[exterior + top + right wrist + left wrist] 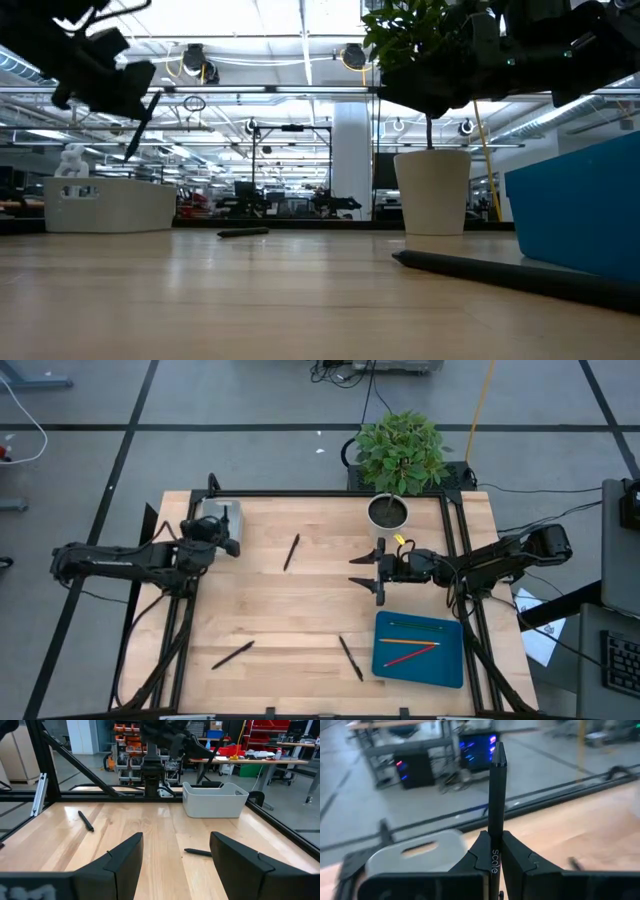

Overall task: Sort pens & pencils
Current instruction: Put the black pen into the white bin

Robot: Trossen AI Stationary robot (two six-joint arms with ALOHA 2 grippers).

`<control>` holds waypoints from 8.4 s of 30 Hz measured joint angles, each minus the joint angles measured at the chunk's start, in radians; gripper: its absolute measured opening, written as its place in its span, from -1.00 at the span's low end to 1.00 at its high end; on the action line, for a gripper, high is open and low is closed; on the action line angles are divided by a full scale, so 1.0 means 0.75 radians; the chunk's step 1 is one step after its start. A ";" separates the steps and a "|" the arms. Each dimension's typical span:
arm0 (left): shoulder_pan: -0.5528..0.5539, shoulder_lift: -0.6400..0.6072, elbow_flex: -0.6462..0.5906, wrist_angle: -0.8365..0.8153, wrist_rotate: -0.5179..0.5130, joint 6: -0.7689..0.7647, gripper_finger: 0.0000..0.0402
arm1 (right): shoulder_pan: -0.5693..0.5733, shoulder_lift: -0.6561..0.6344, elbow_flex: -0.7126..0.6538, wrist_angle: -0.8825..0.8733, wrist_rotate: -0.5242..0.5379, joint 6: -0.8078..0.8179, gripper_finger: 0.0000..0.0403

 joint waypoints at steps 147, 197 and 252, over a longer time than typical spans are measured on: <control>0.186 1.612 0.529 0.407 0.860 -0.204 -0.21 | 0.009 0.000 -0.001 0.093 -0.004 -0.010 0.09; -0.282 0.667 0.099 1.285 1.031 0.760 -0.91 | 0.013 0.000 -0.003 0.084 -0.005 0.000 0.09; -0.199 0.272 -0.277 1.515 0.948 0.734 -0.91 | 0.081 -0.001 -0.001 0.187 -0.005 -0.139 0.09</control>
